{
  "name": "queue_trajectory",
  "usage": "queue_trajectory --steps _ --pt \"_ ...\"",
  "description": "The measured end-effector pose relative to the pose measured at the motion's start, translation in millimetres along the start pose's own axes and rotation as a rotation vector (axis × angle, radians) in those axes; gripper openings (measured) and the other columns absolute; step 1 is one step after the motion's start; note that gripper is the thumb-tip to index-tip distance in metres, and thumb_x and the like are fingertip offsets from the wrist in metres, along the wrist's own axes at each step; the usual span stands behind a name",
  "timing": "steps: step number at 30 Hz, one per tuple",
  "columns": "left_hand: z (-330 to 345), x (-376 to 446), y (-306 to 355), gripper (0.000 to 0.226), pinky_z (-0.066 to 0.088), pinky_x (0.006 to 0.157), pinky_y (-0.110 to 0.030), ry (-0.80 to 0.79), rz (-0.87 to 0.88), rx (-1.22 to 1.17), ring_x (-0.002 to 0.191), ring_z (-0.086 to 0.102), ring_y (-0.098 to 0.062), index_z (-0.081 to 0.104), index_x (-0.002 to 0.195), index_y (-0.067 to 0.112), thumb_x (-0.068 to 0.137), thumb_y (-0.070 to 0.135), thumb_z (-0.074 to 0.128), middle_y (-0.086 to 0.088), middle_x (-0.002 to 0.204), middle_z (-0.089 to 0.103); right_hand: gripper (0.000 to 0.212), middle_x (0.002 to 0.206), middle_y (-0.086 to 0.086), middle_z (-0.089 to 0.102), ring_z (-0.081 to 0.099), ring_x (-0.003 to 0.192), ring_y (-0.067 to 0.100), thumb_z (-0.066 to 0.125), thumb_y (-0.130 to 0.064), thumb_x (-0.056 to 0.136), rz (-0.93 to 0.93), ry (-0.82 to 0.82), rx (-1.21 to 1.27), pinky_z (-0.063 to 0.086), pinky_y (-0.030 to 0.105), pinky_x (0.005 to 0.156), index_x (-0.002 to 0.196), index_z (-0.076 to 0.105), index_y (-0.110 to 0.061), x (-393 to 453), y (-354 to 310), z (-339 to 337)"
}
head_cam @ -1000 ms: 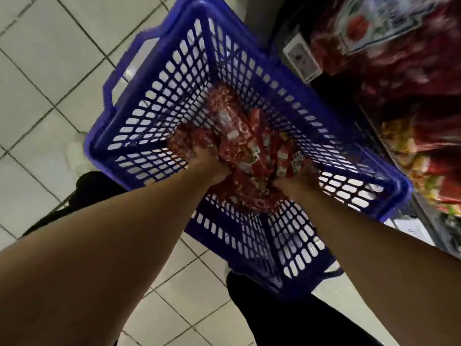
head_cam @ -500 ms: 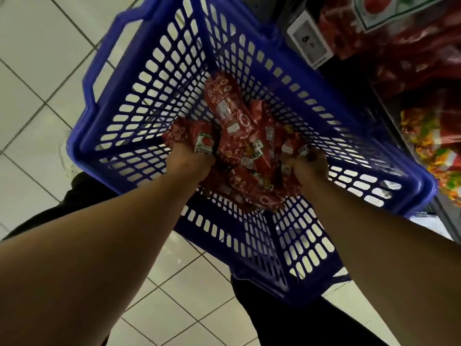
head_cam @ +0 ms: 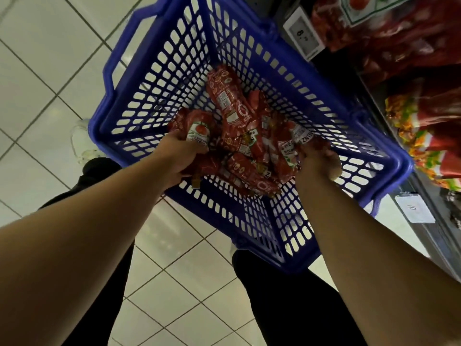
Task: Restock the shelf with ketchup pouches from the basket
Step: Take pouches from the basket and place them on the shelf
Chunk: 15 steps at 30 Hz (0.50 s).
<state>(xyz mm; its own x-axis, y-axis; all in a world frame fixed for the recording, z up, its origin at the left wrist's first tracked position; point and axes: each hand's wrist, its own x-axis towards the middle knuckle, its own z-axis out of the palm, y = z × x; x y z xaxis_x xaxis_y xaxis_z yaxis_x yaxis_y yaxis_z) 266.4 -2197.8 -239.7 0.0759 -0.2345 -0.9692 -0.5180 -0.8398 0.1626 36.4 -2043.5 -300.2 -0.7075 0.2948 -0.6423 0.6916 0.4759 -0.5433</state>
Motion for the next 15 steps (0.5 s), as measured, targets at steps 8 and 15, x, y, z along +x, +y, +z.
queue_trajectory --steps 8,15 --pt "-24 -129 27 0.067 0.061 0.075 -0.048 -0.334 0.101 -0.019 0.096 0.074 -0.032 0.048 0.134 0.03 0.081 -0.004 0.071 -0.013 0.12 0.069 0.034 0.072 -0.004 0.063 0.058 0.069 0.01 0.072 0.006 0.068 -0.495 -0.239 -0.117 0.049 0.032 0.071 0.066 0.057 -0.025 -108 -86 -120" --pt "-66 -311 93 0.09 0.06 0.085 -0.046 -0.471 0.348 0.24 0.109 0.067 -0.025 0.046 0.141 0.039 0.072 -0.009 0.079 -0.002 0.123 0.068 0.046 0.107 -0.002 0.067 0.066 0.097 0.017 0.066 -0.003 0.08 -0.776 -0.694 -0.133 0.056 0.039 0.085 0.115 0.06 -0.031 -270 -245 -218"
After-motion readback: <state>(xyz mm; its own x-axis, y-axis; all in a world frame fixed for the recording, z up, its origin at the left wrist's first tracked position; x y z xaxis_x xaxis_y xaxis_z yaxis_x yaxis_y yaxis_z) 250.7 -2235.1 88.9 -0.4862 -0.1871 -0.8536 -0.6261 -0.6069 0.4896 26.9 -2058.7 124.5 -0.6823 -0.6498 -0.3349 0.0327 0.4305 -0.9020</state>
